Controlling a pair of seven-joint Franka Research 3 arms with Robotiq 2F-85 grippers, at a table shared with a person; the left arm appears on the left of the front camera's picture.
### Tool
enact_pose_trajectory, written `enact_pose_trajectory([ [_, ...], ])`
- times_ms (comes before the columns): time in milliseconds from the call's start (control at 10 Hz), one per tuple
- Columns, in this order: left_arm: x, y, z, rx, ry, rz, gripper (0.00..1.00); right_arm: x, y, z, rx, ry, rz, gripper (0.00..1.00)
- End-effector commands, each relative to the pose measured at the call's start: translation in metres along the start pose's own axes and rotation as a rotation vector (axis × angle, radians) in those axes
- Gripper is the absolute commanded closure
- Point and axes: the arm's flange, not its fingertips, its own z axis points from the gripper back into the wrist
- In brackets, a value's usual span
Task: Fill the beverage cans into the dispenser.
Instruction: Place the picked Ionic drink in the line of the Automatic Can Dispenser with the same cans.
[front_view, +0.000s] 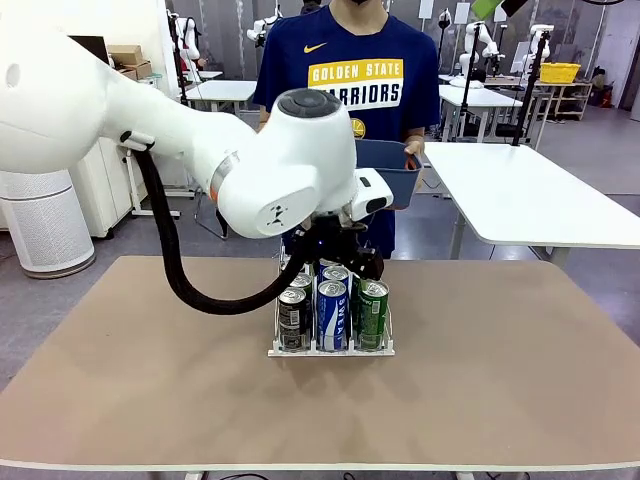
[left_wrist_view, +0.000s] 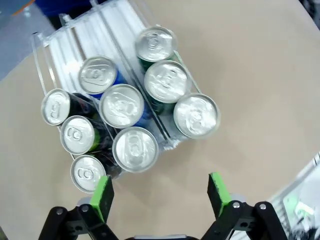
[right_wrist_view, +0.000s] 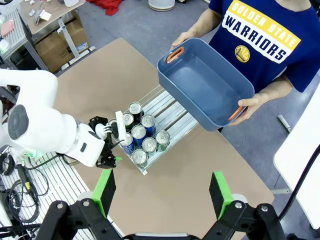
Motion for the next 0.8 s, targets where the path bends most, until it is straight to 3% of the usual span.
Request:
enact_pose_trajectory([
  [0,-0.017,0.036,0.053,-0.067,0.051,-0.117,0.00,-0.001,0.000,-0.001,0.000,0.000,-0.001,0.00],
  [200,-0.028,0.072,0.094,0.008,0.145,-0.139,0.00,-0.001,0.000,-0.001,0.000,0.000,-0.001,0.00],
  [300,-0.032,0.084,0.115,-0.003,0.179,-0.178,0.00,-0.001,0.000,-0.001,0.000,0.000,-0.001,0.00],
  [400,-0.033,0.095,0.143,-0.095,0.176,-0.210,0.00,-0.001,0.000,-0.001,0.000,0.000,-0.001,0.00],
  [500,-0.037,0.115,0.177,-0.149,0.138,-0.251,0.00,-0.001,0.000,-0.001,0.000,0.000,-0.001,0.00],
  [700,-0.040,0.143,0.244,-0.136,-0.002,-0.225,0.00,-0.001,0.000,-0.001,0.000,0.000,-0.001,0.00],
])
